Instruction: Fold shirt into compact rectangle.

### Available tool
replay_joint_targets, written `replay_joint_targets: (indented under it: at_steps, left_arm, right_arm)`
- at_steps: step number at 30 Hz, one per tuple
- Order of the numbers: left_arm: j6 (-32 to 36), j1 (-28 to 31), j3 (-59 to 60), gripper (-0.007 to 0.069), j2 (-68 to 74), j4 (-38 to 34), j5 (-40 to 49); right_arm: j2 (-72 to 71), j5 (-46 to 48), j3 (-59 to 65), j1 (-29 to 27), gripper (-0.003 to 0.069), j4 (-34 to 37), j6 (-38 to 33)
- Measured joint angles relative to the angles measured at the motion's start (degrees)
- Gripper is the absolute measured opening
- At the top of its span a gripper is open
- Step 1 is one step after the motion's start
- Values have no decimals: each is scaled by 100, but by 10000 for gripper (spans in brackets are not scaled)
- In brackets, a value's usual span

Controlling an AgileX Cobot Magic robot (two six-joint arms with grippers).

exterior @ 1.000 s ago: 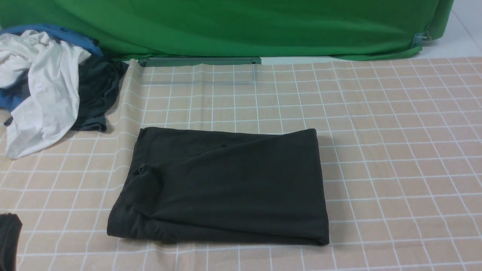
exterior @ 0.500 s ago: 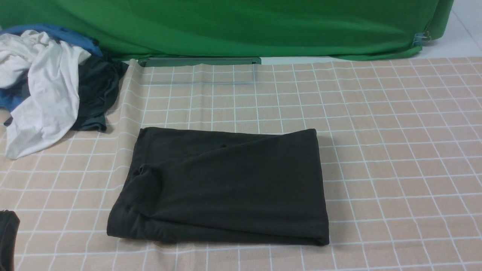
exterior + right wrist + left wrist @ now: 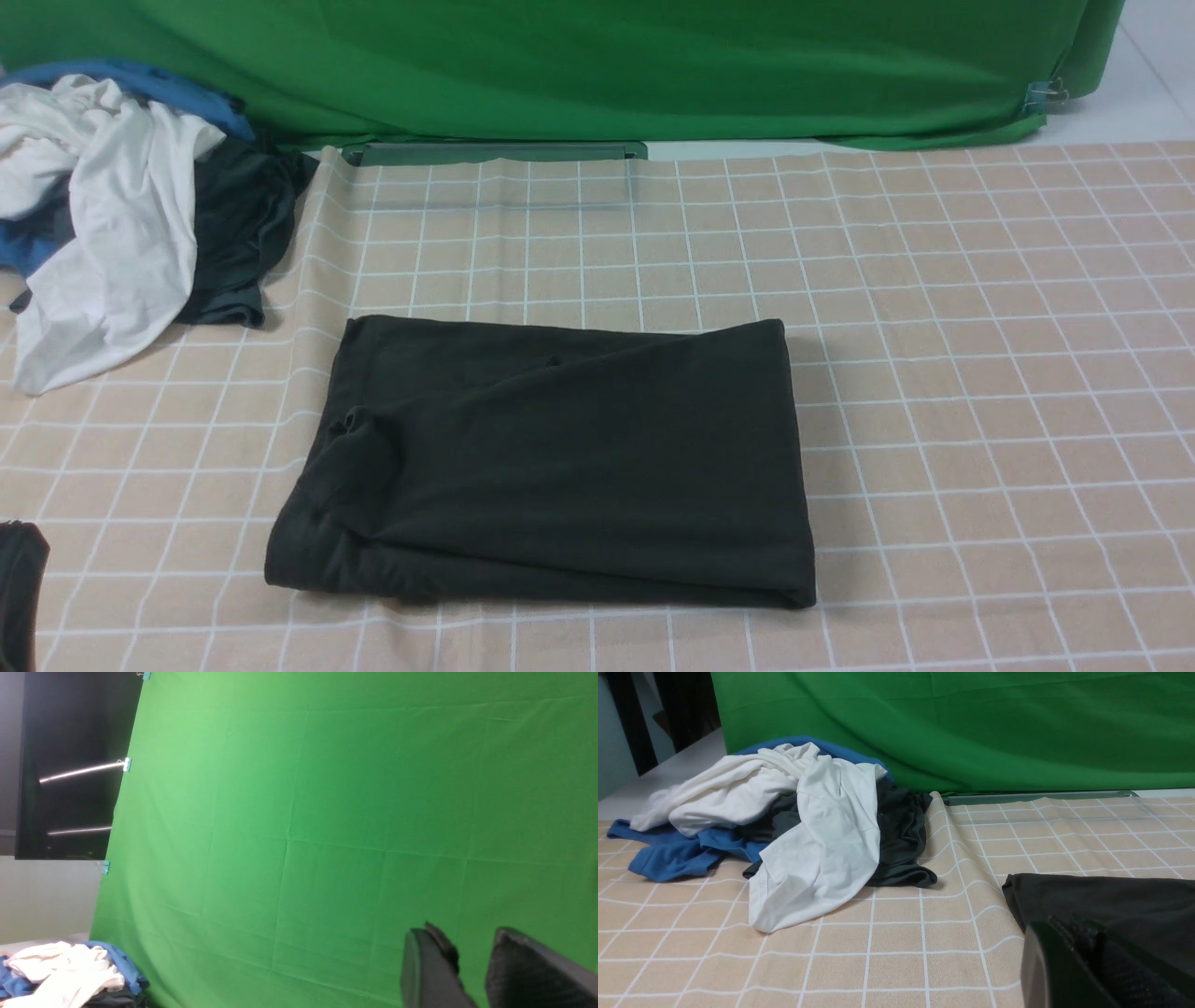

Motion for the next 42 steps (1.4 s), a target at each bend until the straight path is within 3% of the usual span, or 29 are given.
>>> replay_joint_targets:
  at_steps: [15,18,25,28,42]
  left_arm:
    - [0,0,0,20,0,0,-8]
    - [0,0,0,20,0,0,-15]
    - [0,0,0,20,0,0,-15]
    - [0,0,0,20,0,0,-15]
    - [-10,0,0,20,-1,0,-7]
  right_arm:
    - [-58,152,208,-28,236,0,220]
    - [-131,169,623,-416,236,0,291]
    - [-147,151,2766,-2058,236,0,324]
    - [-285,609,3137,-2402,236,0,349]
    - [-716,862,3160,-2647,236,5,505]
